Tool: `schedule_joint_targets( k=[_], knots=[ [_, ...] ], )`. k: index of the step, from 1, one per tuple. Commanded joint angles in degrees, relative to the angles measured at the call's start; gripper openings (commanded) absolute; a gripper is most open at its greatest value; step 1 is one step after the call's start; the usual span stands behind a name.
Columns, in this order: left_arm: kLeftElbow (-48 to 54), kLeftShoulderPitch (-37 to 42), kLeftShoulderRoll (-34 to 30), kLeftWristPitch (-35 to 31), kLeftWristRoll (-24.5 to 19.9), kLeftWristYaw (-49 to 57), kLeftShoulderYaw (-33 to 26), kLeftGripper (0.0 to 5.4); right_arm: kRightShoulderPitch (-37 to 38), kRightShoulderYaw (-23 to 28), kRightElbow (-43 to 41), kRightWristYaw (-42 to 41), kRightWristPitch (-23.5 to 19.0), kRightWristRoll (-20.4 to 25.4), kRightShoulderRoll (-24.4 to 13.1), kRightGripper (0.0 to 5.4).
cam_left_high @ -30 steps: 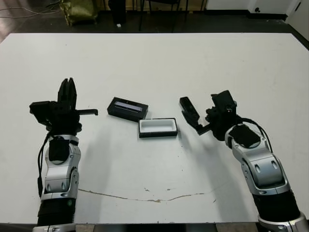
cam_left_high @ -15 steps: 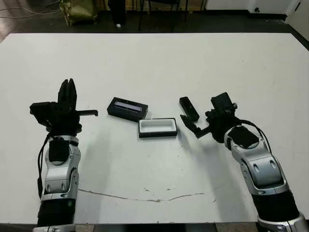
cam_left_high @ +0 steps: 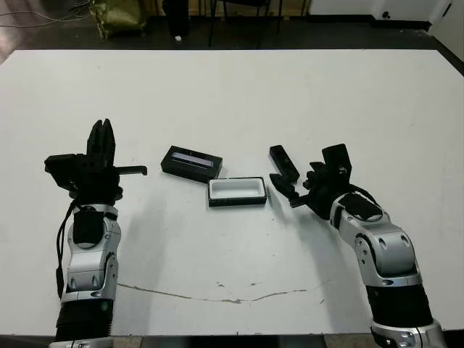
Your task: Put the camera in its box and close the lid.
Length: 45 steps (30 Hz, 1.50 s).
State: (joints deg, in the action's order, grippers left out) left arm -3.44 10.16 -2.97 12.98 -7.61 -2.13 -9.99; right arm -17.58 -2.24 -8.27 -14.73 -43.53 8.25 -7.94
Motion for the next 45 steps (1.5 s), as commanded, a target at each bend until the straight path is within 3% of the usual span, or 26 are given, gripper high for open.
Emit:
schedule_joint_targets(
  k=[1, 8, 17, 33, 41, 45],
  knots=[
    [-0.57, -1.10, -0.46, -0.50, 0.12, -0.13, -0.07, 0.00, 0.08, -0.06, 1.07, 1.33, -0.98, -0.16, 0.45, 4.70],
    [-0.37, -1.19, -0.46, -0.75, 0.16, -0.10, -0.03, 0.00, -0.13, -0.76, 1.85, 2.14, -0.50, -0.81, 0.31, 3.84],
    [-0.45, -1.25, -0.39, -0.36, -0.45, -0.70, -0.13, 0.00, -0.20, -3.03, 4.49, 0.32, 2.83, -2.09, -1.58, 3.49],
    [-0.33, -1.37, -0.34, -0.39, -0.24, -0.57, -0.16, 0.00, 1.10, -3.91, 7.31, 3.80, 6.78, -4.57, 0.49, 0.23],
    [-0.15, -1.41, -0.31, -0.79, -0.28, -0.59, 0.08, 0.00, 1.04, -4.54, 7.82, 2.52, 8.63, -5.62, -0.94, 0.10],
    [-0.37, -1.39, -0.38, -0.28, -0.16, -0.70, 0.06, 0.00, -0.08, -2.49, 7.84, 2.54, 8.07, -4.16, -0.78, 0.10]
  ],
)
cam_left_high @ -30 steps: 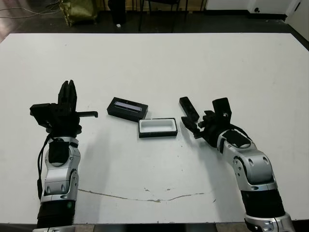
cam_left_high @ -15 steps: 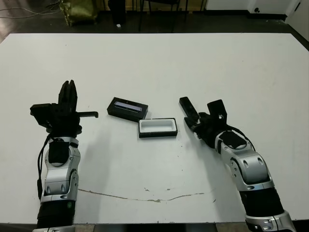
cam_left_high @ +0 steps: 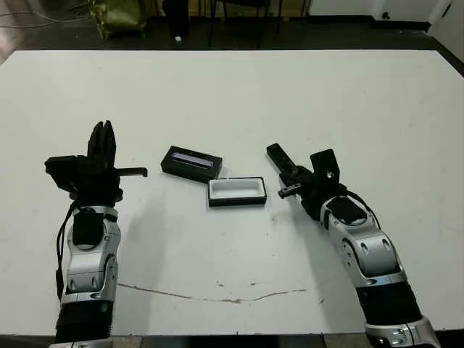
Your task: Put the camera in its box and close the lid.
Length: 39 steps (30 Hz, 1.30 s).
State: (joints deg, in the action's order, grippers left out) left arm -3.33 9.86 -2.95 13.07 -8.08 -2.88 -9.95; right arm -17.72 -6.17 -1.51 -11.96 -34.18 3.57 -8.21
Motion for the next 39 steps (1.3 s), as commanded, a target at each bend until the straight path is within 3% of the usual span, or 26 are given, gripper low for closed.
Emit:
schedule_joint_targets(
  k=[1, 6, 11, 15, 19, 27, 31, 39],
  knots=[
    [-0.52, -1.07, -0.39, -0.34, 0.31, 0.04, 0.00, 0.00, -0.68, 2.05, 1.31, -0.76, -1.07, 0.92, -0.91, 0.10],
    [-0.38, -1.19, -0.50, -0.56, 0.57, 0.05, 0.01, 0.00, -5.96, 4.40, 3.72, -6.12, 1.26, 2.26, -5.28, 0.09],
    [-0.01, -1.32, -0.32, -0.95, 0.09, -0.11, -0.06, 0.00, -13.69, 8.77, 11.28, -19.81, 2.68, 9.89, -10.53, 0.09],
    [-0.09, -1.41, -0.28, -0.80, -0.10, -0.27, -0.02, 0.00, -21.19, 9.00, 24.82, -33.50, 9.68, 12.28, -14.50, 0.09],
    [0.12, -1.58, -0.24, -1.02, -0.22, -0.29, 0.09, 0.00, -27.92, 7.29, 37.88, -44.69, 17.15, 11.38, -16.13, 0.08],
    [0.24, -1.75, -0.29, -1.01, -0.13, -0.08, 0.12, 0.00, -35.52, 1.62, 50.63, -60.05, 31.02, 5.78, -16.77, 0.07],
    [0.21, -1.80, -0.25, -0.91, -0.24, -0.17, 0.12, 0.00, -37.02, -1.30, 50.99, -64.17, 30.30, 3.58, -15.97, 0.07],
    [0.13, -2.04, -0.11, -0.60, -0.10, -0.03, 0.13, 0.00, -33.91, -6.59, 39.32, -70.19, 24.39, 3.14, -15.42, 0.07]
  ],
)
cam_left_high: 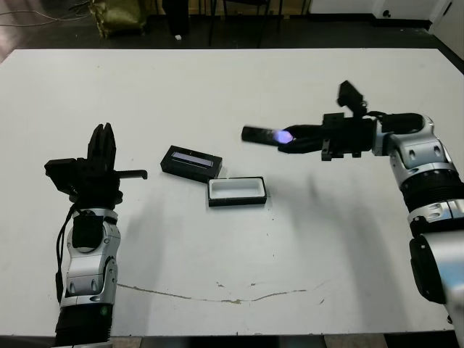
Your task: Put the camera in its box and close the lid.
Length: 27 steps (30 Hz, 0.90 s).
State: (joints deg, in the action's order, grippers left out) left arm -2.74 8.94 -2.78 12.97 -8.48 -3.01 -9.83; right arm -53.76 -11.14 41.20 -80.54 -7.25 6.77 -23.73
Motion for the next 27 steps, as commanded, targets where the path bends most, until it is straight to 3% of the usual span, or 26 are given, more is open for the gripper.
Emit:
schedule_joint_targets(
  k=[1, 7, 17, 27],
  knots=[
    [-0.49, -1.15, -0.33, -0.48, 0.45, 0.15, 0.03, 0.00, 2.70, -2.19, -5.00, -2.22, -3.40, 0.02, -0.04, 0.07],
    [0.17, -1.29, -0.24, -1.78, 0.26, 0.30, 0.12, 0.00, 4.15, -4.63, -10.59, -4.83, -7.07, 0.26, -0.22, 0.07],
    [0.48, -1.51, 0.06, -1.83, 0.04, 0.21, 0.32, 0.00, 3.29, -8.50, -11.38, -5.64, -9.81, -0.90, 0.26, 0.07],
    [0.66, -1.56, 0.21, -2.02, -0.06, 0.17, 0.61, 0.00, 1.26, -10.02, -7.50, -3.54, -7.21, -3.89, 1.04, 0.07]
  ],
)
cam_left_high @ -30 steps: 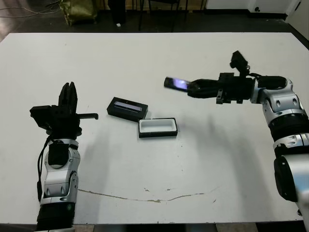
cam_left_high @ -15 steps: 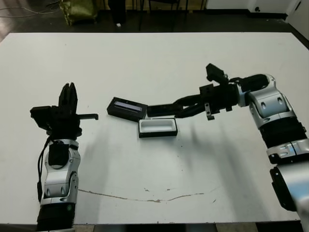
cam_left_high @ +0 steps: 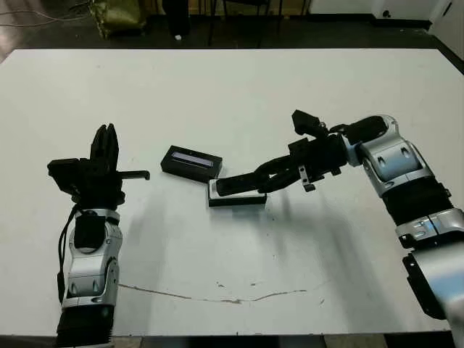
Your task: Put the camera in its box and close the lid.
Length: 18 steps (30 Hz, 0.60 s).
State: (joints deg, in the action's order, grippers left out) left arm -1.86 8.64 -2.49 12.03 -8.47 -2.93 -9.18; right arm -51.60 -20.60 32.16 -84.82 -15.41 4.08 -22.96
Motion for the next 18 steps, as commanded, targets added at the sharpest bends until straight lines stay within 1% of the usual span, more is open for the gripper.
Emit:
schedule_joint_targets(
  k=[1, 6, 10, 12, 16, 18],
  knots=[
    [-0.30, -1.26, -0.12, -0.92, 0.00, 0.06, -0.02, 0.00, -1.19, -0.48, 2.08, 0.75, 1.16, -1.40, 0.39, 0.07],
    [-0.27, -1.27, 0.10, -1.15, 0.06, 0.42, -0.01, 0.00, -1.62, -0.13, 3.92, 1.18, 2.26, -1.88, 0.82, 0.07],
    [-0.12, -1.62, 0.11, -0.76, 0.65, 0.65, 0.26, 0.00, -0.81, 0.04, 3.43, 1.40, 4.77, -1.96, 0.87, 0.07],
    [0.04, -1.65, 0.32, -0.91, 0.25, 0.67, 0.26, 0.00, -0.56, 0.17, 3.37, 1.45, 5.43, -1.92, 0.92, 0.07],
    [0.09, -1.64, 0.25, -0.96, 0.33, 0.70, 0.34, 0.00, -0.68, 0.05, 3.94, 0.96, 4.49, -1.76, 1.23, 0.07],
    [0.26, -1.72, 0.32, -1.19, 0.17, 0.72, 0.33, 0.00, -0.52, -0.22, 3.90, 0.85, 5.02, -1.98, 1.33, 0.07]
  ],
)
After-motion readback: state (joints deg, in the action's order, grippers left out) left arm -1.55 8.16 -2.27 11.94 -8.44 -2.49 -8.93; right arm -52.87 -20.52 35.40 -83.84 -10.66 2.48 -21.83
